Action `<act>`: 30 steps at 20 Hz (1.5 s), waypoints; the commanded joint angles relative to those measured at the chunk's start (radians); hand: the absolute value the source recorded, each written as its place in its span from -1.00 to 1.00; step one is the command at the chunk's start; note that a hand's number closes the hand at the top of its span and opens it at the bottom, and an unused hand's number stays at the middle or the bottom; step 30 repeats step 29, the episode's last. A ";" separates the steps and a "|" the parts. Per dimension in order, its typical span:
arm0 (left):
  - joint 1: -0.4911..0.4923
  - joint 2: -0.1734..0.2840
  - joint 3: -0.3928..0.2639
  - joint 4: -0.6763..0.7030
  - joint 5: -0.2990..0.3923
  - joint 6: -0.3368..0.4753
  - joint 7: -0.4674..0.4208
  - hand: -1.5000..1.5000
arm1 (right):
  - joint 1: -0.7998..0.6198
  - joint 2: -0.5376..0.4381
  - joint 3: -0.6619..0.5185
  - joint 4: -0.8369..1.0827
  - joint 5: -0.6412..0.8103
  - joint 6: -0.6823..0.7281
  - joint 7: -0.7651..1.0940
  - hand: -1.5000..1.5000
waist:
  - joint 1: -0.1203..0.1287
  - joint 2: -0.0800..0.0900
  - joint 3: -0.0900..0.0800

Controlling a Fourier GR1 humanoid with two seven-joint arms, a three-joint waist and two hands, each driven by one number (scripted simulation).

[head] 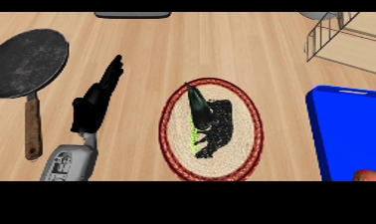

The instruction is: Pick the tomato from the placemat and place it in the tiered shelf

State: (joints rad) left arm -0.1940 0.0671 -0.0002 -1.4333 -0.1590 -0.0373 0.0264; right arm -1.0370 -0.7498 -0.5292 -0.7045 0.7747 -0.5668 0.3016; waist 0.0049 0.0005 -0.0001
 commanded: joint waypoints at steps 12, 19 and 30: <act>0.032 0.002 -0.002 -0.036 -0.006 0.006 0.030 0.00 | 0.019 -0.158 -0.130 -0.278 -0.112 -0.003 0.278 -1.00 | -0.023 -0.009 -0.001; 0.073 -0.011 0.011 -0.063 0.000 0.032 0.031 0.00 | 0.275 -0.324 -0.293 -0.369 -0.236 0.319 0.399 -1.00 | -0.060 -0.016 0.000; 0.101 0.026 0.031 -0.068 -0.001 0.015 0.010 0.00 | 0.709 -0.275 -0.715 -0.637 -0.462 0.697 0.320 -1.00 | -0.074 -0.016 0.001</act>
